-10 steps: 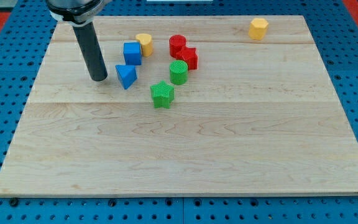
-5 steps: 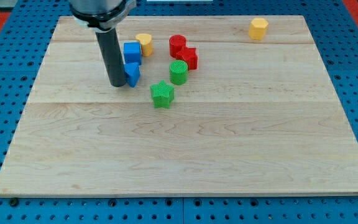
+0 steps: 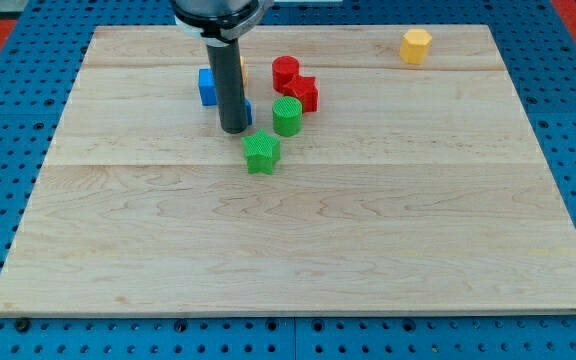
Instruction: Move the blue triangle to the bottom left of the blue cube
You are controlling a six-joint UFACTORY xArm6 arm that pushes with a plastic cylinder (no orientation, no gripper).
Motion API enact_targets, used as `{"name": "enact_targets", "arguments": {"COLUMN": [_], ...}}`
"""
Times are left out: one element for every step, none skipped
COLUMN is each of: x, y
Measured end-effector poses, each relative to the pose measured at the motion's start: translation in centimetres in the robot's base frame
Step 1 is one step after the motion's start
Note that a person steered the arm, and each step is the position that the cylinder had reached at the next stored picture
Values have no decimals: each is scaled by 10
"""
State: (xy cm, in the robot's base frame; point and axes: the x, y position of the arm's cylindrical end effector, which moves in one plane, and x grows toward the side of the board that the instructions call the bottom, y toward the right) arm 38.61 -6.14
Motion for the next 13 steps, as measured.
{"name": "enact_targets", "arguments": {"x": [0,-5,-8,-8,-10,-1,15,17,9,4,-5,-11,-17], "y": [23,34,22,35,19,1,-24,-21,11,26,15,-23,-50]}}
